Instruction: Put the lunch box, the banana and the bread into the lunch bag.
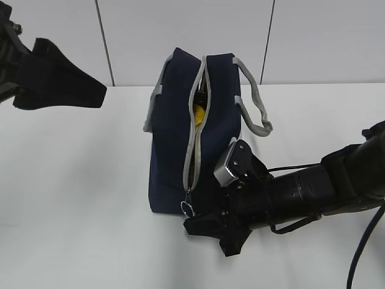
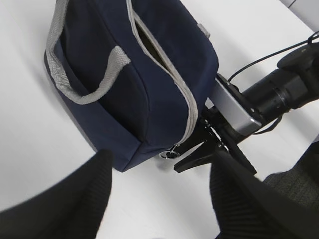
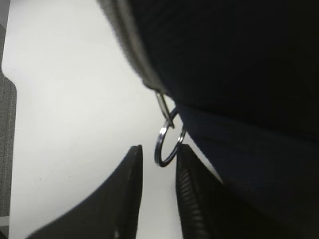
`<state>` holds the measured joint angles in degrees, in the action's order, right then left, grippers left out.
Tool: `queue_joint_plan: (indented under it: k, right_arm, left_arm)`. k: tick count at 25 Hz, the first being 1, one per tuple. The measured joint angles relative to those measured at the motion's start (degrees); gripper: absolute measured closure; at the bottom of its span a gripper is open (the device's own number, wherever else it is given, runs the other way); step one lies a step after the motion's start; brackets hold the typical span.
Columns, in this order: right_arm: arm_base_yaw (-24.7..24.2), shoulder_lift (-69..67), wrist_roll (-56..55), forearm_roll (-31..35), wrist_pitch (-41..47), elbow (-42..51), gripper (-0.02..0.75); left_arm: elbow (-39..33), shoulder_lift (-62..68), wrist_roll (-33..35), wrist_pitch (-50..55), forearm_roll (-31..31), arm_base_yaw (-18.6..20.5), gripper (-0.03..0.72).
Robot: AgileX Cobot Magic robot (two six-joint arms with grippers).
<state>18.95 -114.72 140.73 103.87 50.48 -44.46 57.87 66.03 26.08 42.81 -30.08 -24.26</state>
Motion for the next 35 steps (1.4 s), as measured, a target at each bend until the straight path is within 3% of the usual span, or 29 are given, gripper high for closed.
queue_joint_plan:
  k: [8,35]
  right_arm:
    - [0.00,-0.12,-2.06,0.00,-1.49,0.00,0.456]
    - [0.00,-0.12,-2.31,0.00,0.65,-0.71,0.448]
  left_arm:
    - [0.00,0.00,0.00,0.03,0.00,0.00,0.254]
    - [0.00,0.00,0.00,0.16,0.20,0.00,0.254]
